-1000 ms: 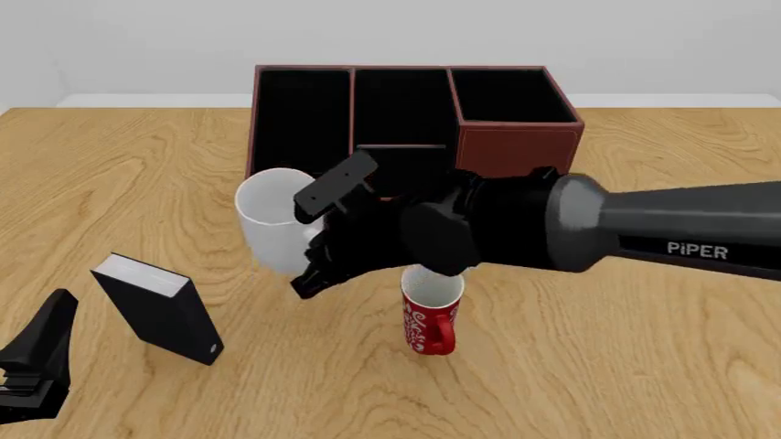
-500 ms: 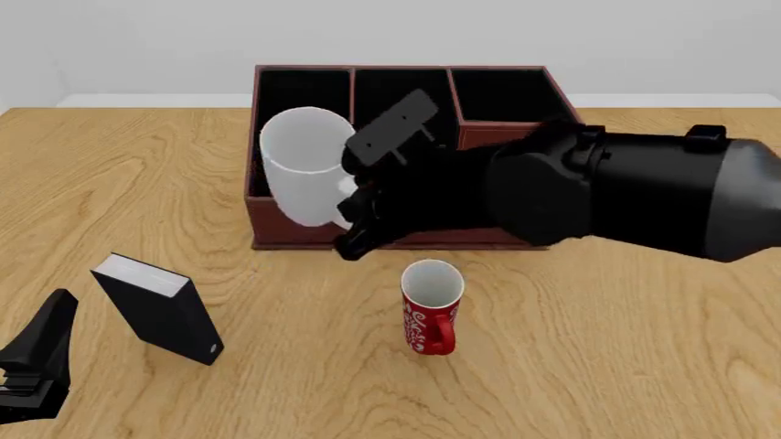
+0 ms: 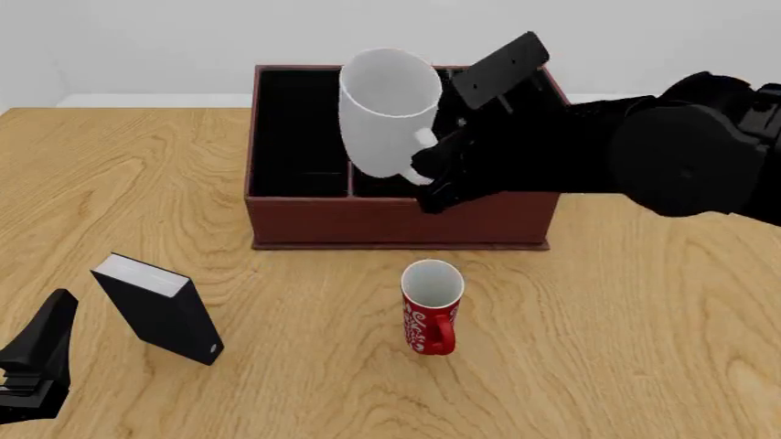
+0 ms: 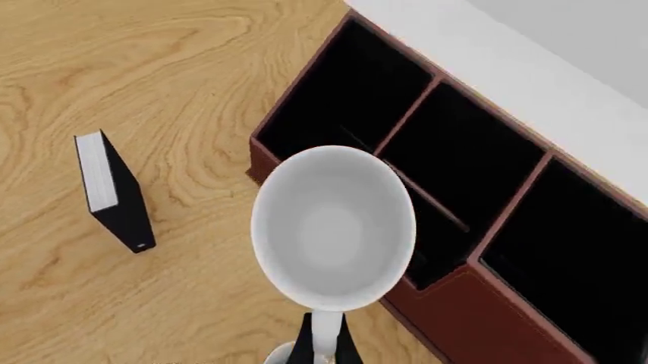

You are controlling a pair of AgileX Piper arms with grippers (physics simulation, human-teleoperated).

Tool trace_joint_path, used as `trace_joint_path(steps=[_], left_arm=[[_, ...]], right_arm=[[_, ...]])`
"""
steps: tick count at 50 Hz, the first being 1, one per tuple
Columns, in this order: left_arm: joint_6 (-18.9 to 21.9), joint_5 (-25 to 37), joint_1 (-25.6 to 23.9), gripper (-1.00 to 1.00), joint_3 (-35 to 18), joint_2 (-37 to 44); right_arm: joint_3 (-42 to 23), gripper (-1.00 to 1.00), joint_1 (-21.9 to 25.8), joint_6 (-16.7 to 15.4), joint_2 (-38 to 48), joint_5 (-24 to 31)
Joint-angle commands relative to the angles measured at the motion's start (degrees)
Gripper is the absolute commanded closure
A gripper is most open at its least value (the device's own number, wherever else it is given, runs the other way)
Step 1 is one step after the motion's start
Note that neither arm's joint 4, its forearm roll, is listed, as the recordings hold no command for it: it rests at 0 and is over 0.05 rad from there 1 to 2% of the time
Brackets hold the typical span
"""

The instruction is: Pick up the white mug and place it to the right of the caddy.

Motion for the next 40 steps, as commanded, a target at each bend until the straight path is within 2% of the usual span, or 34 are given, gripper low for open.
trace_joint_path(steps=[1,9,25,40], left_arm=[[0.0,0.0,0.0,-1.00,0.0,0.0],[0.0,0.0,0.0,-1.00,0.0,0.0],[0.0,0.0,0.0,-1.00,0.0,0.0],[0.0,0.0,0.0,-1.00,0.0,0.0]], right_arm=[[2.1,1.00,-4.1,0.4,-4.3,0.7],[4.3,1.00,-7.1,0.4,-6.8,1.1],[7.5,1.00,-12.6,2.9,-11.5,1.9],[10.9,1.00,-19.6,2.1,-16.9,3.5]])
